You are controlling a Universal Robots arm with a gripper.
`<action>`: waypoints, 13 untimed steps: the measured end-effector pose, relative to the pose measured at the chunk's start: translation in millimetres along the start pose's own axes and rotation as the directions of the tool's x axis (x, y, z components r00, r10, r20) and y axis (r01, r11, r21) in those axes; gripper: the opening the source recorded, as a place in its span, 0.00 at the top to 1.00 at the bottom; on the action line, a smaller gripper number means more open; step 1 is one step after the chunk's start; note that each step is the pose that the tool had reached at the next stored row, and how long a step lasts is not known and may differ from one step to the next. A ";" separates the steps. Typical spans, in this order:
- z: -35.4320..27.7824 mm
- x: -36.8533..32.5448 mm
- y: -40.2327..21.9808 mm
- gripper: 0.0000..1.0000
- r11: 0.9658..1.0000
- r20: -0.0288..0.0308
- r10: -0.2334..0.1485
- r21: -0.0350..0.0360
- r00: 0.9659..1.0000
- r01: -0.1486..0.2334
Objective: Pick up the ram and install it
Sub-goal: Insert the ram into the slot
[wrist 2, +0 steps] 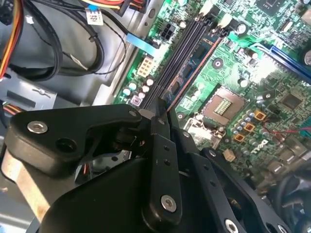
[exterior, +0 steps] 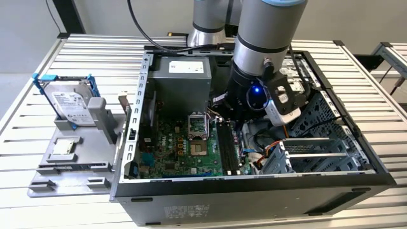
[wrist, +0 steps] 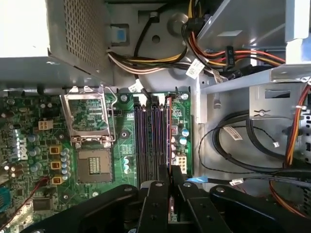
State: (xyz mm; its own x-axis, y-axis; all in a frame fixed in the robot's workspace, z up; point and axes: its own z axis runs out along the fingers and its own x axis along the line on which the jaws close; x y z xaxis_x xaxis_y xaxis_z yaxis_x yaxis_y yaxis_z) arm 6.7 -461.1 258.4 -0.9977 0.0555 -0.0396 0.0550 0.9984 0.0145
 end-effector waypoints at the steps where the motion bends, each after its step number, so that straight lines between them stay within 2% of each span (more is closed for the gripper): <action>1: 2.4 0.1 -0.3 1.00 1.000 0.000 0.000 0.000 1.000 0.000; 8: 16.1 0.5 -2.1 1.00 1.000 0.000 0.000 0.000 1.000 0.000; 13: 26.0 0.6 -6.9 1.00 1.000 0.000 0.000 0.000 1.000 0.000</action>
State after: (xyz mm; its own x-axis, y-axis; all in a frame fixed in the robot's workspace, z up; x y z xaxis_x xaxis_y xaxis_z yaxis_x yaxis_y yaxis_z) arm 6.8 -467.6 232.3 -0.9977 0.0556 -0.0396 0.0550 0.9984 0.0146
